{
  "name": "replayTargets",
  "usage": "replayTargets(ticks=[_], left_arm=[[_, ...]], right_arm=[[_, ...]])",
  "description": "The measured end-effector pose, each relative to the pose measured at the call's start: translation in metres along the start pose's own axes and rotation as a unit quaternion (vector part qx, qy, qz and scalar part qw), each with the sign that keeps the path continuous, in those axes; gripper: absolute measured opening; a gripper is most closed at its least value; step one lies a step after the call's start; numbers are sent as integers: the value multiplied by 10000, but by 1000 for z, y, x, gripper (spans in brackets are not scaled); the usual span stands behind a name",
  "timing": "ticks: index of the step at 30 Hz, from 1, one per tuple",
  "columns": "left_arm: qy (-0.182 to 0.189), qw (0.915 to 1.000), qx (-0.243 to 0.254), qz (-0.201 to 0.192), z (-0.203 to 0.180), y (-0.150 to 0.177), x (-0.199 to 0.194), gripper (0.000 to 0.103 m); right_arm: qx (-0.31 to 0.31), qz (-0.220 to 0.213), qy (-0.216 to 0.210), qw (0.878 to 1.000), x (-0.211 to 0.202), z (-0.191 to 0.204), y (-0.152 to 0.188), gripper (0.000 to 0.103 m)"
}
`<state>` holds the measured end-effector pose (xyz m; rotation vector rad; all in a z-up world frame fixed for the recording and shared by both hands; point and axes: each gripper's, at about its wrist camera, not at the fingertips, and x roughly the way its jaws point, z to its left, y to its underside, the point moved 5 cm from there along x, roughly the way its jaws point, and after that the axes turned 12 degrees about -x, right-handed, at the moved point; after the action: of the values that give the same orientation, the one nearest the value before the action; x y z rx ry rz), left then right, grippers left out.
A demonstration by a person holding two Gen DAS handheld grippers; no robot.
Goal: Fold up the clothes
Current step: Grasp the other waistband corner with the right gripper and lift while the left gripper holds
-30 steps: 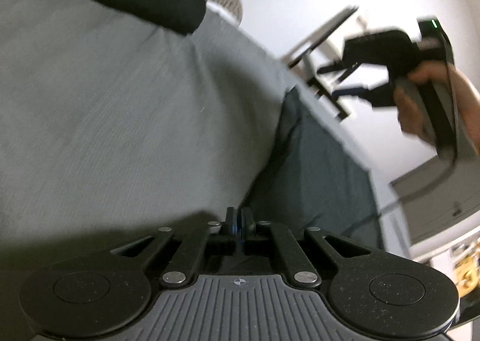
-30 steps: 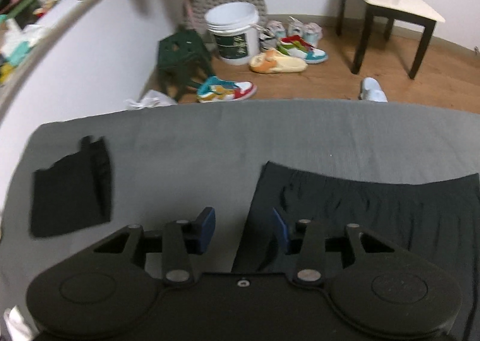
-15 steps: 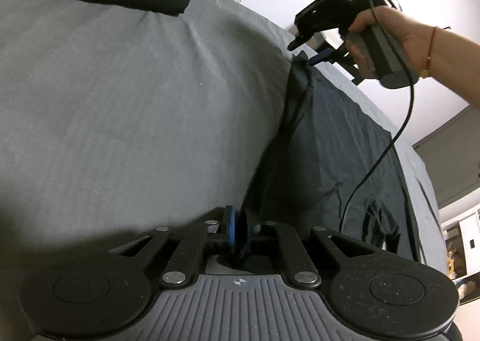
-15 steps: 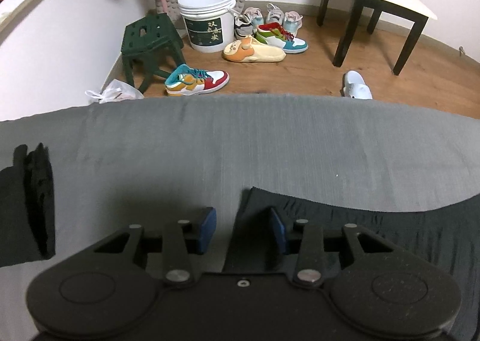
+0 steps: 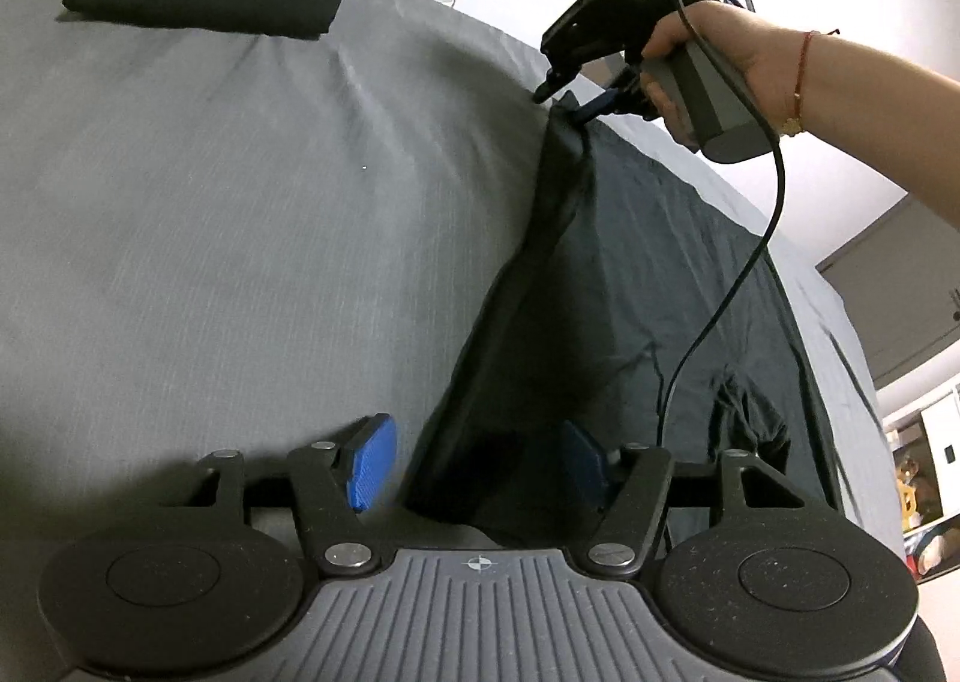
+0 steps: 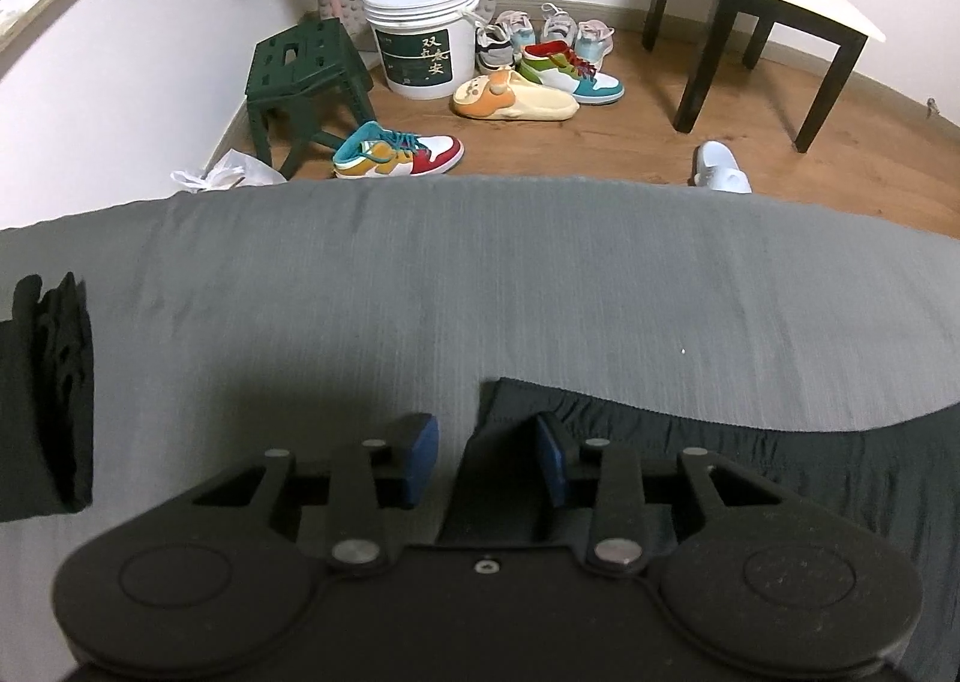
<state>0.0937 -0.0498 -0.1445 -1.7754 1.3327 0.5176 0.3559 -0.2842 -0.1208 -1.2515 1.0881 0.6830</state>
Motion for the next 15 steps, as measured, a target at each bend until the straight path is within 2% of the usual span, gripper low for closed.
replayTargets(ticks=[3, 6, 7, 8, 10, 12, 15], left_arm=[[54, 9999, -90, -15, 2, 0, 0, 61], [50, 9999, -95, -13, 3, 0, 2, 54], [61, 10000, -79, -4, 3, 0, 3, 47], [56, 9999, -100, -4, 5, -1, 3, 36], [67, 9998, -156, 59, 8, -1, 4, 24], [65, 9998, -151, 93, 8, 0, 4, 19], [47, 9999, -88, 113, 8, 0, 5, 8]], right_arm=[[-23, 30, -44, 10000, -1, -1, -3, 36], [56, 22, -116, 9999, -3, -5, -7, 35], [83, 23, -114, 9999, -3, -7, -8, 35], [98, 26, -101, 9999, -3, -8, -9, 33], [88, 37, -49, 9999, -3, -10, -9, 30], [69, 43, -20, 10000, -2, -12, -8, 26], [58, 15, -17, 10000, 1, -12, -5, 25]])
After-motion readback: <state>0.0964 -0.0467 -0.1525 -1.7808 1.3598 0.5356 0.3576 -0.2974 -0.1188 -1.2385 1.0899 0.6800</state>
